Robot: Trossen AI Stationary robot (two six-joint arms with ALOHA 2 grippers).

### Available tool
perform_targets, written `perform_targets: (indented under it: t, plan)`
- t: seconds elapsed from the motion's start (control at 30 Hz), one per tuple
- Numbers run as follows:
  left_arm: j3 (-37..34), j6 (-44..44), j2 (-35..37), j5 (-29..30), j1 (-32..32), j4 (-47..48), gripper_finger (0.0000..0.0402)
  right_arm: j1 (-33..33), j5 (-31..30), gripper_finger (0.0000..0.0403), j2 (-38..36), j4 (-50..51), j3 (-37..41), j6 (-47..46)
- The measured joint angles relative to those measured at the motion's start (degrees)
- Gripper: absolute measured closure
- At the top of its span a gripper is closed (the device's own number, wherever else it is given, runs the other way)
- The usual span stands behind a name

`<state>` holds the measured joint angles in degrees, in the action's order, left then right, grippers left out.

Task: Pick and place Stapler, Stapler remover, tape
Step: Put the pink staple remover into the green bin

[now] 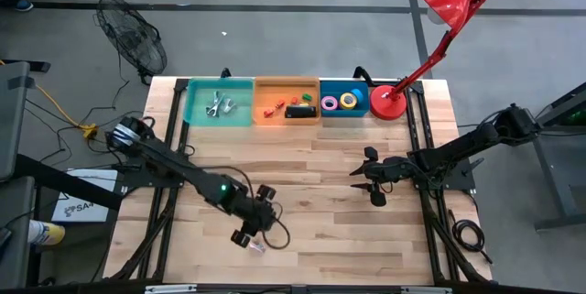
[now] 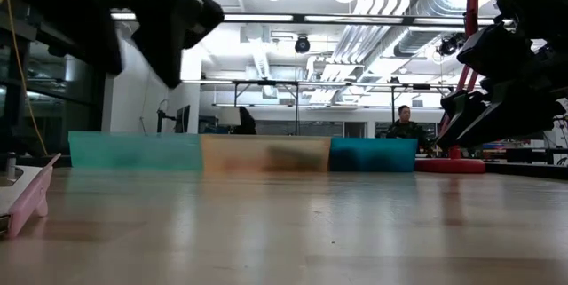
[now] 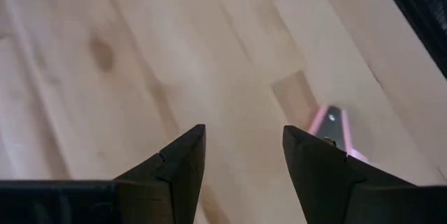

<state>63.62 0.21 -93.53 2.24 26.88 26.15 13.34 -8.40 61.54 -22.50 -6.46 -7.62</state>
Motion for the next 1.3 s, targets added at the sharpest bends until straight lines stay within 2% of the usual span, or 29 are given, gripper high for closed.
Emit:
perform_targets:
  t: [0.23, 0.37, 0.53, 0.7, 0.83, 0.93, 1.3]
  plan:
    - [9.6, 0.7, -7.7, 0.1, 2.9, 6.4, 0.0215, 0.0, 0.2, 0.0233, 0.2, 0.0, 0.0, 0.0]
    - [17.8, -3.7, -12.4, 0.4, 3.3, 12.0, 0.0215, 0.0, 0.2, 0.0233, 0.2, 0.0, 0.0, -0.1]
    - [26.8, -3.6, -18.0, -3.2, 3.5, 18.4, 0.0210, 0.0, 0.9, 0.0233, 0.6, 0.1, 0.0, -0.4]
    - [32.6, -3.4, -23.2, -8.3, 4.0, 23.6, 0.0168, 0.0, 1.9, 0.0233, 1.0, 0.9, 0.0, -0.5]
    - [33.6, -1.9, -25.3, -10.1, 4.0, 27.4, 0.0126, 0.0, 1.4, 0.0233, 1.6, 1.0, 0.0, -0.5]
    - [33.8, -0.8, -25.6, -9.0, 4.1, 29.8, 0.0109, 0.0, 1.5, 0.0233, 2.2, 0.4, 0.0, -1.4]
    - [33.9, 4.1, -28.3, -2.5, 8.4, 32.9, 0.0106, 1.3, 3.4, 0.0233, 3.4, 2.1, 0.3, -5.5]
